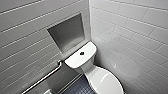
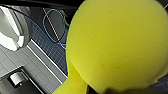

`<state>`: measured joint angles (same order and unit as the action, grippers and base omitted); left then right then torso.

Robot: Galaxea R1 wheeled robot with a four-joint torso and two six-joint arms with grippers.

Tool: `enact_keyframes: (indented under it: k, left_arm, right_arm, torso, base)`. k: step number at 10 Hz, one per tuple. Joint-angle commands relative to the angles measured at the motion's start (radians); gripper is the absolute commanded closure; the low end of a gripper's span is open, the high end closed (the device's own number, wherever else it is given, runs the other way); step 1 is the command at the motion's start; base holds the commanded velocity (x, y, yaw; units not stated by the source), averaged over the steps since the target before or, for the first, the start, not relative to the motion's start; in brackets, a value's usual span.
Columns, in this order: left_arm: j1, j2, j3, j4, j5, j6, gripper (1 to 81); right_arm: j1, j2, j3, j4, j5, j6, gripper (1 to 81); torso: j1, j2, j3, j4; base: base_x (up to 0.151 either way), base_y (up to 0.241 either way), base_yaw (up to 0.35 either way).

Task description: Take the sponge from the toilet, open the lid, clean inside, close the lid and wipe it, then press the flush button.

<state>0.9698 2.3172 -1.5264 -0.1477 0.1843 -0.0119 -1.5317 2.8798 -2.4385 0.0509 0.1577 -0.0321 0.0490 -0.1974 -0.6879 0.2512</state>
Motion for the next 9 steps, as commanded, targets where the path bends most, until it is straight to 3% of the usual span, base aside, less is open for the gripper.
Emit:
enact_keyframes:
  k: [1, 4, 9]
  left_arm:
    - [0.083, 0.134, -0.169, 0.106, 0.006, 0.006, 81.1]
    - [0.152, 0.281, -0.410, 0.148, 0.007, 0.007, 81.1]
    - [0.237, 0.432, -0.687, 0.175, 0.007, 0.007, 81.1]
  right_arm:
    - [-0.022, 0.023, -0.002, -0.003, -0.086, 0.001, 81.1]
    - [-0.023, 0.038, -0.022, -0.003, -0.086, 0.001, 81.1]
    - [-0.020, 0.040, -0.034, -0.005, -0.086, 0.003, 81.1]
  torso:
    - [0.000, 0.000, 0.000, 0.000]
    - [0.000, 0.000, 0.000, 0.000]
    - [0.000, 0.000, 0.001, 0.000]
  base:
    - [0.000, 0.000, 0.000]
    - [0.000, 0.000, 0.000]
    - [0.000, 0.000, 0.000]
